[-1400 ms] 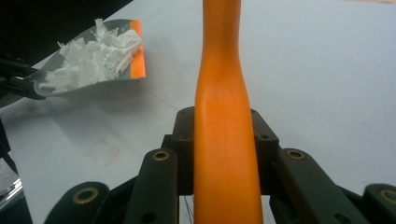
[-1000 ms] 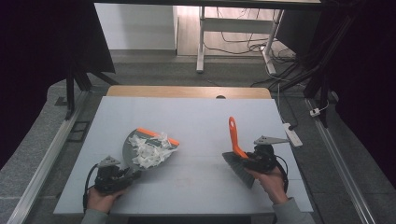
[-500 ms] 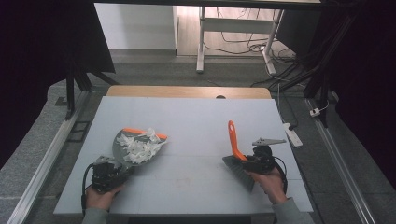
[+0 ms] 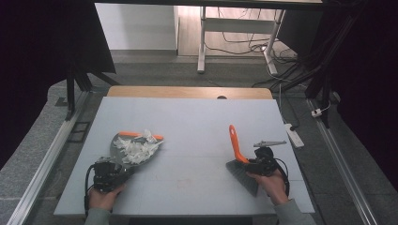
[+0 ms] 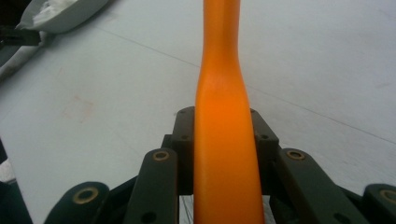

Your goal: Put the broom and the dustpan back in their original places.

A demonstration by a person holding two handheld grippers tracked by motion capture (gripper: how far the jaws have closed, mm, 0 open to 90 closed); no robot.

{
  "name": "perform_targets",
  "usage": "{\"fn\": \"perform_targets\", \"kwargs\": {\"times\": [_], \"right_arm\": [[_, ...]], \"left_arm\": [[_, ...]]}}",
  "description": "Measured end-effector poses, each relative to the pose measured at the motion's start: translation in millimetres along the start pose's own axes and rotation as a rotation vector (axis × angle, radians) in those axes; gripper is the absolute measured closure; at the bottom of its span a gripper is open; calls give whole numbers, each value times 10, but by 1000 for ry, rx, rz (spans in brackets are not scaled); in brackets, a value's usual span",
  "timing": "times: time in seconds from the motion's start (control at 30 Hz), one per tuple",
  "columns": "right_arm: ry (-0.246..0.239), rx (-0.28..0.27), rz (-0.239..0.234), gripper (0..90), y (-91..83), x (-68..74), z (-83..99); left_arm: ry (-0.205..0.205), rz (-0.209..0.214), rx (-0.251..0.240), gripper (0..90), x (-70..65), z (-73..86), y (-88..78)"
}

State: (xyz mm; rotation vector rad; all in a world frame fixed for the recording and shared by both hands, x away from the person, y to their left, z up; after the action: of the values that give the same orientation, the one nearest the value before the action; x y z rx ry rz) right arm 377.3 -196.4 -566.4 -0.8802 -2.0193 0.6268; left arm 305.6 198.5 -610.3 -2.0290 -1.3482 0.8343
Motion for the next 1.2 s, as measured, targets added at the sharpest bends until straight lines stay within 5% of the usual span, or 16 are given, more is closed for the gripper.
{"fn": "perform_targets", "kwargs": {"times": [0.23, 0.37, 0.67, 0.8, 1.03, 1.2], "right_arm": [[56, 46, -1, 681, 34, -208, -54], [33, 62, 22, 603, 59, -304, -72], [7, 76, 46, 517, 81, -384, -80], [-3, 59, 111, 467, 56, -435, -107], [-6, 9, 151, 471, -45, -490, -152], [-61, -53, 189, 473, -159, -440, -179]], "left_arm": [[4, -7, 8, 608, -14, 2, 26], [7, 5, 7, 589, -24, 4, 29], [39, 10, -2, 329, -42, 16, -8], [64, -2, -19, 274, -36, 8, -74], [101, 0, -42, 268, -22, -5, -165], [148, -17, -56, 276, -42, -26, -239]]}}
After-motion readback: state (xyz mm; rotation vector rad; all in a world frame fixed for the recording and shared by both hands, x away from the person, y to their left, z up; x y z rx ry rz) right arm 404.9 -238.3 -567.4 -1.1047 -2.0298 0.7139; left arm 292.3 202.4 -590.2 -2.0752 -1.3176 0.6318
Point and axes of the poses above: each handheld gripper's, and its own axes: y roughly forward along the jaws, z roughly out of its underside, x roughly to its left, the point moved 10 cm from there along y, roughly forward along the jaws, and after that the axes turned 13 degrees about y, right-handed, at the moved point
